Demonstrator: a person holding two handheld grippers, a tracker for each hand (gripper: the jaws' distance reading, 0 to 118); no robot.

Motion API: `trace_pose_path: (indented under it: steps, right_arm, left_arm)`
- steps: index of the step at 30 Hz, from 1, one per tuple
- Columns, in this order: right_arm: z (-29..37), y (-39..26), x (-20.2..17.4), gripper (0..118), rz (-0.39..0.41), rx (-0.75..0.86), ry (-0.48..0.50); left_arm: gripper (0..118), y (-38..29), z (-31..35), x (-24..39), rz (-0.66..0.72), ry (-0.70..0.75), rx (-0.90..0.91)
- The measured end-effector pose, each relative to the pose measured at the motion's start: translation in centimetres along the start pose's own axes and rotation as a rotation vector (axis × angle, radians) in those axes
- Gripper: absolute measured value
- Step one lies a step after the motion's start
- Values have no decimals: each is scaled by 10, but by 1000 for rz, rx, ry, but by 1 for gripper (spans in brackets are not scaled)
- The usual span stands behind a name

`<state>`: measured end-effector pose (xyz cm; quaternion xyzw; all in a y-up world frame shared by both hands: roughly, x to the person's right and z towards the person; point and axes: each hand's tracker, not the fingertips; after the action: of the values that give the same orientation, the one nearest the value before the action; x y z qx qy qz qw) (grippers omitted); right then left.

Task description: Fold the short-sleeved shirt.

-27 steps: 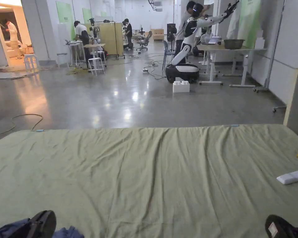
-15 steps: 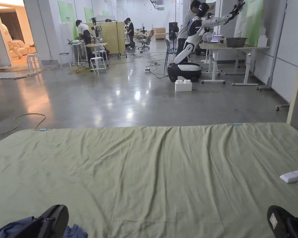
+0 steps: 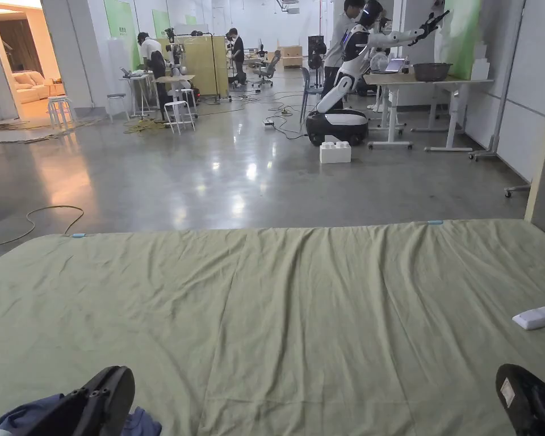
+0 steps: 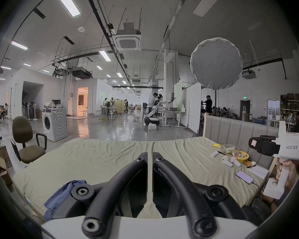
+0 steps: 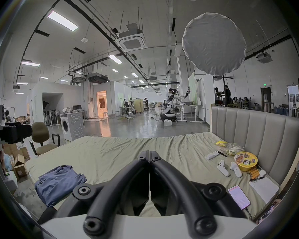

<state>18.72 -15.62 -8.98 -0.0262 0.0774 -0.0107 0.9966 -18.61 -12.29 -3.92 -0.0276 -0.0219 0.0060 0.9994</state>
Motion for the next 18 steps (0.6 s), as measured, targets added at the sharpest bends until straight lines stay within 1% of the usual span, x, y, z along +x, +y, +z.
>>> trace_pose_path:
  steps: [3, 6, 10, 14, 16, 18]
  right_arm:
    - [-1, 0, 0, 1, -4, -9, 6]
    - [-1, 0, 1, 1, -24, -12, 12]
    - [-1, 0, 1, 1, -23, -15, 9]
    - [-2, -2, 2, 1, -3, -25, 16]
    - [-3, -5, 2, 1, 6, -33, 25]
    - [-5, -9, 3, 1, -3, -50, 39]
  left_arm:
    - [4, 3, -2, -2, -1, 7, 9]
    - [4, 7, -3, -5, 7, -3, 14]
    - [4, 8, -1, -13, 23, -12, 7]
    - [4, 12, 7, -37, 102, -12, -13]
    - [4, 14, 10, -52, 106, 6, -24]
    - [4, 13, 13, -66, 89, 45, -36]
